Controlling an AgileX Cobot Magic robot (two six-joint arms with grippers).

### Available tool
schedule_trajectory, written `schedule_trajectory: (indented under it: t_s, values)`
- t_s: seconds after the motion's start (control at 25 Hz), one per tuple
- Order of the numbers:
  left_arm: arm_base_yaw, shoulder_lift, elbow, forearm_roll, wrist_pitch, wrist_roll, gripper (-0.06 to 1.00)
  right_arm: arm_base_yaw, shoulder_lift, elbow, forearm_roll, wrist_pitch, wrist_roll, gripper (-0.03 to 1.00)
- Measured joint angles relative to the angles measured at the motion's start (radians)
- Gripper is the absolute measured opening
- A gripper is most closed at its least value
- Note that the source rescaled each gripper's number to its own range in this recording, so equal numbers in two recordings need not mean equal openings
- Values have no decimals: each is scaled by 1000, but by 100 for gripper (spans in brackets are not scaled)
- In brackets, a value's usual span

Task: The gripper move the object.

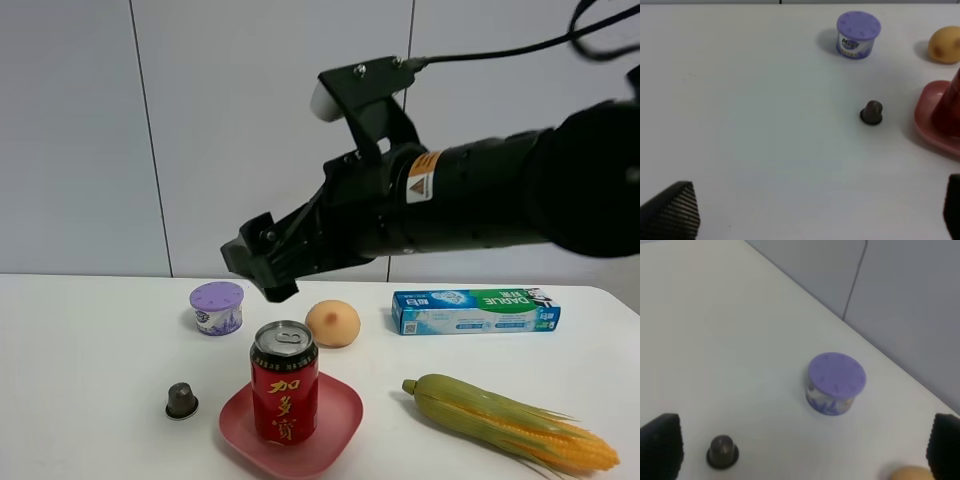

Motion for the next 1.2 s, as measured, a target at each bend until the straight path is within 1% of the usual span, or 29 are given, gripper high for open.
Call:
schedule_trajectory:
  t_s: [0.16, 0.32, 0.44, 0.52, 0.68, 0.8, 1.0, 1.12, 1.2]
  values:
    - [0, 0, 0, 0, 0, 0, 100, 0, -122, -2, 2, 165, 36, 100]
    - [0, 0, 0, -1, 0, 0, 100, 0, -226, -31, 3, 385, 103, 100]
    - [0, 0, 0, -1, 0, 0, 100, 0, -280, -54, 4, 533, 123, 100]
    - [0, 0, 0, -1, 0, 0, 100, 0, -309, -68, 30, 621, 131, 100]
    - [0, 0, 0, -1, 0, 0, 100, 0, -361, -92, 124, 773, 131, 100]
    - [0, 0, 0, -1, 0, 0, 100, 0, -396, -96, 168, 821, 131, 100]
    - [0, 0, 0, -1, 0, 0, 100, 0, -442, -97, 196, 838, 131, 100]
    - [0, 0, 0, -1, 0, 0, 100, 0, -469, -97, 206, 886, 131, 100]
    - [0, 0, 0, -1, 0, 0, 100, 0, -489, -97, 192, 939, 131, 100]
